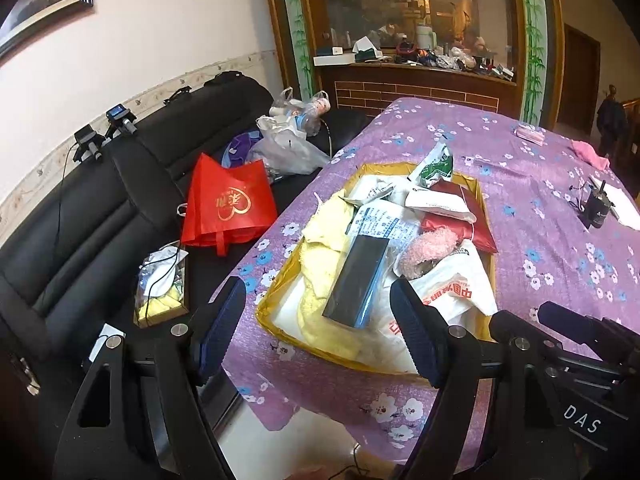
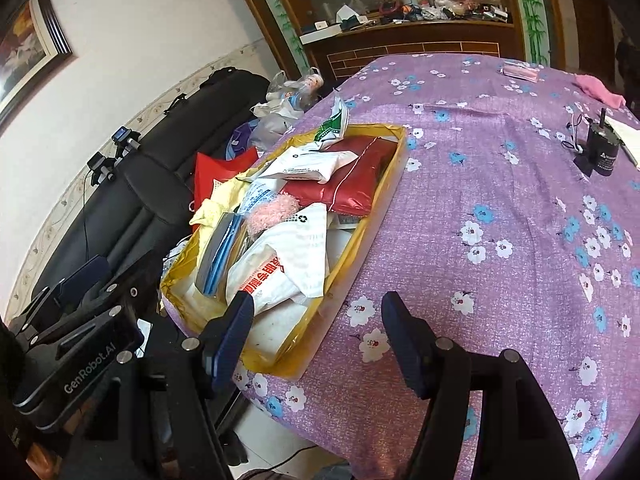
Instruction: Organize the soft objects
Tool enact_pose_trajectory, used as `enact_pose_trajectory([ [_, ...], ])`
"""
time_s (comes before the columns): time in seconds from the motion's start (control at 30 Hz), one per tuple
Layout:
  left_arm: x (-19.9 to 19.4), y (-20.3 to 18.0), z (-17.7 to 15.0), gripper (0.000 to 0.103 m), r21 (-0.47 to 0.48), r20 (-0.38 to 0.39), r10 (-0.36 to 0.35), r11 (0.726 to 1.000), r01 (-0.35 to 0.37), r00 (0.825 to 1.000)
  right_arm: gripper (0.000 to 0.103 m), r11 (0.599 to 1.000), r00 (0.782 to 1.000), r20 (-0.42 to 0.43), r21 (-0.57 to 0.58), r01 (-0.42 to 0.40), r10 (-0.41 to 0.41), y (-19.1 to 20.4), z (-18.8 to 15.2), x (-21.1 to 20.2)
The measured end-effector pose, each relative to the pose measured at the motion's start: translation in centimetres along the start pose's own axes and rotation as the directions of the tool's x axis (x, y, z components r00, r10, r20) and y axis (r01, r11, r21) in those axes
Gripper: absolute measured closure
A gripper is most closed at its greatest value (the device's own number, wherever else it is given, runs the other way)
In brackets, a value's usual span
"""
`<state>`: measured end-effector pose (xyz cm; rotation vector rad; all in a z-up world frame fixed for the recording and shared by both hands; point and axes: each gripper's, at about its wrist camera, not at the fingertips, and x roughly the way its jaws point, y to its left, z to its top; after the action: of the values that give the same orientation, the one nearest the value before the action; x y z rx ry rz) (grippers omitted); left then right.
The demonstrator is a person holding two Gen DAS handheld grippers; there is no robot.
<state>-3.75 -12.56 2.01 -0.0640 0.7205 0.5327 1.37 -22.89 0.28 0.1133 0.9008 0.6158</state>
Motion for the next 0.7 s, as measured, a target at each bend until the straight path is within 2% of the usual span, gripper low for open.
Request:
enact_pose_trajectory([
  [0.7,0.04,0.15,-0.37,0.027,-0.003,-0.01,0.008,1.0,-0.008,1.0,0.037,1.0,1.0,-0.023,0.03,-0.009,0.009,-0.02,-0.15,0.44],
])
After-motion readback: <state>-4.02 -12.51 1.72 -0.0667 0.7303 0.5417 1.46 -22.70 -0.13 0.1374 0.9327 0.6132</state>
